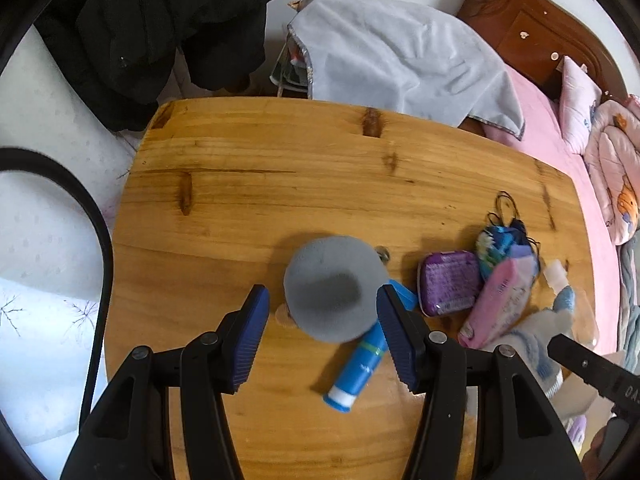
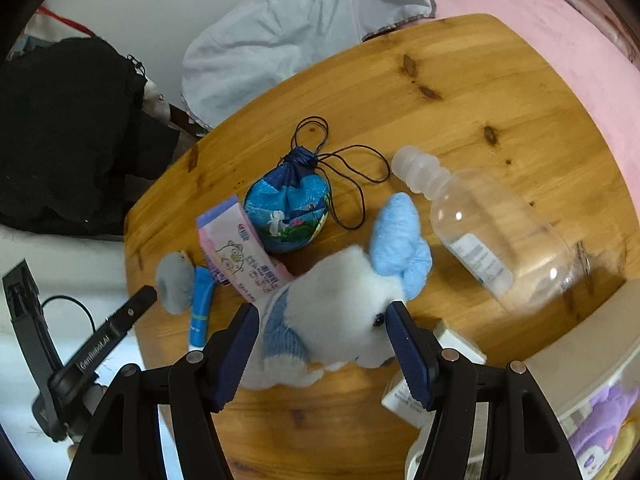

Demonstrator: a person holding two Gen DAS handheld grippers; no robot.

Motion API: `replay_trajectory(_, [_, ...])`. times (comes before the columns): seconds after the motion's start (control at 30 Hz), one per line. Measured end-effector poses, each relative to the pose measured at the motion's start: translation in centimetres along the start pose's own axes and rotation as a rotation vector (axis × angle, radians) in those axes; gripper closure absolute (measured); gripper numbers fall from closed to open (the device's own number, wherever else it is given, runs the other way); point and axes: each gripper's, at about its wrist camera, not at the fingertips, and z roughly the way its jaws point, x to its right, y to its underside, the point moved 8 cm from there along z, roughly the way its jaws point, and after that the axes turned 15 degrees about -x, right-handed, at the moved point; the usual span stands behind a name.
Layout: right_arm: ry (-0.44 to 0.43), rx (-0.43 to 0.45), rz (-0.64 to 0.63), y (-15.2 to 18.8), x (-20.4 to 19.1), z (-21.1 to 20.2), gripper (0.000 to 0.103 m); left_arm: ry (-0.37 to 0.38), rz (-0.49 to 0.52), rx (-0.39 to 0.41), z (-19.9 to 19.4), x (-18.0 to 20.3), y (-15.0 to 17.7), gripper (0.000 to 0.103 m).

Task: Organize objects
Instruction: 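Grasp the grey plush with the left tool while the right tool grasps the teddy bear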

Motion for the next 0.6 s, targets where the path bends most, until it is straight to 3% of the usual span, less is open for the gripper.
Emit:
replay_trajectory(0.27, [0.065, -0.015, -0.041, -0.4, -0.6, 2.0, 0.036, 0.06, -0.042, -0.045, 1.9, 0.3, -0.8, 0.043])
replay_trajectory(0.6, [0.072, -0.008, -0.082, -0.2, -1.4, 3.0, 0.037, 0.046, -0.041, -0.027, 2.6, 1.7, -1.2, 0.043])
